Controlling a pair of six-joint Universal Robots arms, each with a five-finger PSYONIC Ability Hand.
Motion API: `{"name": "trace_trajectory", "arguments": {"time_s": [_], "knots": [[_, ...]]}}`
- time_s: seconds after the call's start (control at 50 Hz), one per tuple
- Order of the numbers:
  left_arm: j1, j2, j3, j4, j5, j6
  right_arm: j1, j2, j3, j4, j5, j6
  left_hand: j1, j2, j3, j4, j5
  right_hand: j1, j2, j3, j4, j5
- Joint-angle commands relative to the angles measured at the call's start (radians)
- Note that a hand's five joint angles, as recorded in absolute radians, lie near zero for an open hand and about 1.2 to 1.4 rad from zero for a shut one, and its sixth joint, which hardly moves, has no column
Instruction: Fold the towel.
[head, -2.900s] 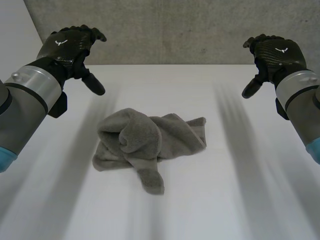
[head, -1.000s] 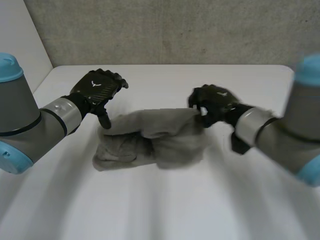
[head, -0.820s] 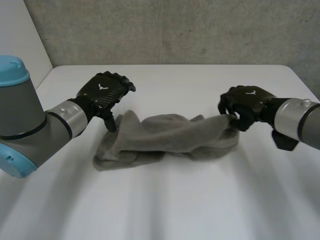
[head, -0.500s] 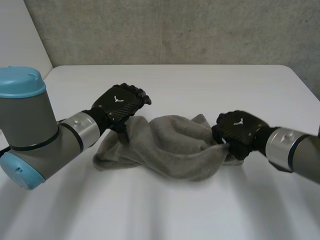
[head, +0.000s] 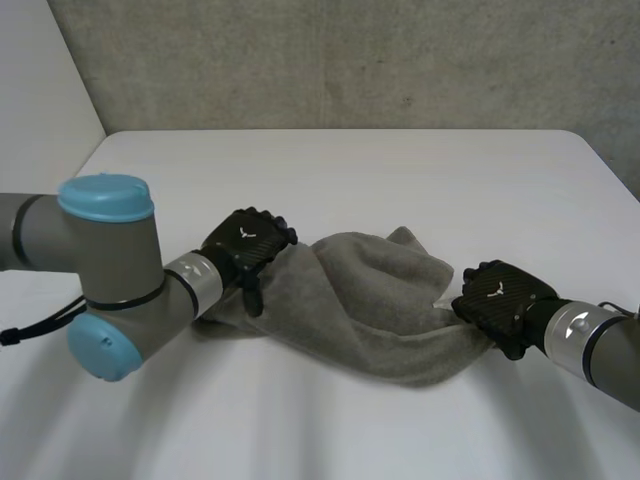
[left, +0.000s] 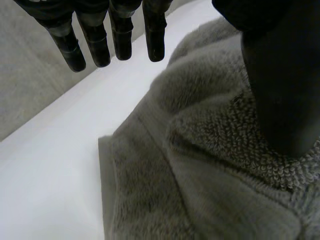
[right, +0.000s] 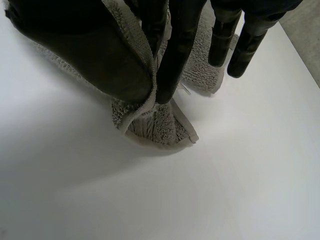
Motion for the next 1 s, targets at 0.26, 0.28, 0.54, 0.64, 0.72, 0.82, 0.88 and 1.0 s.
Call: {"name": "trace_trajectory", "arguments": {"time_s": [0.26, 0.28, 0.54, 0.64, 0.72, 0.82, 0.88, 1.0], "knots": [[-0.018, -0.132, 0.168, -0.187, -0.013, 0.04, 0.013, 0.021, 0.019, -0.032, -0.007, 0.038, 0.554, 0.558, -0.052, -0.059, 0.577, 0.069, 0.084, -0.043, -0.076, 0.055], [-0.018, -0.132, 0.168, -0.187, -0.013, 0.04, 0.013, 0.023, 0.017, -0.034, -0.007, 0.038, 0.555, 0.559, -0.052, -0.059, 0.579, 0.069, 0.084, -0.043, -0.076, 0.055], [-0.011, 0.026, 0.008, -0.202, -0.025, 0.086, 0.007, 0.006, 0.009, -0.026, -0.006, 0.039, 1.145, 1.149, -0.052, -0.059, 1.169, 0.069, 0.084, -0.043, -0.076, 0.055], [0.035, 0.19, -0.143, -0.201, -0.025, 0.084, 0.007, -0.023, 0.011, -0.02, 0.0, 0.041, 1.145, 1.149, -0.052, -0.059, 1.169, 0.069, 0.084, -0.043, -0.076, 0.055], [0.039, 0.258, -0.216, -0.201, -0.022, 0.084, 0.008, -0.044, 0.006, 0.029, -0.007, 0.039, 1.145, 1.149, -0.052, -0.059, 1.169, 0.069, 0.084, -0.043, -0.076, 0.055], [0.042, 0.307, -0.256, -0.189, -0.025, 0.084, 0.019, -0.045, -0.026, 0.094, -0.059, 0.042, 1.145, 1.149, -0.052, -0.059, 1.169, 0.069, 0.084, -0.043, -0.076, 0.055], [0.049, 0.309, -0.236, -0.161, -0.026, 0.083, 0.036, -0.032, -0.081, 0.101, -0.105, 0.07, 1.145, 1.149, -0.052, -0.059, 1.169, 0.069, 0.084, -0.043, -0.076, 0.055], [0.063, 0.212, -0.017, -0.065, -0.081, 0.063, 0.085, 0.066, -0.364, 0.075, -0.116, 0.235, 1.145, 1.149, -0.052, -0.059, 1.169, 0.069, 0.084, -0.043, -0.076, 0.055]]}}
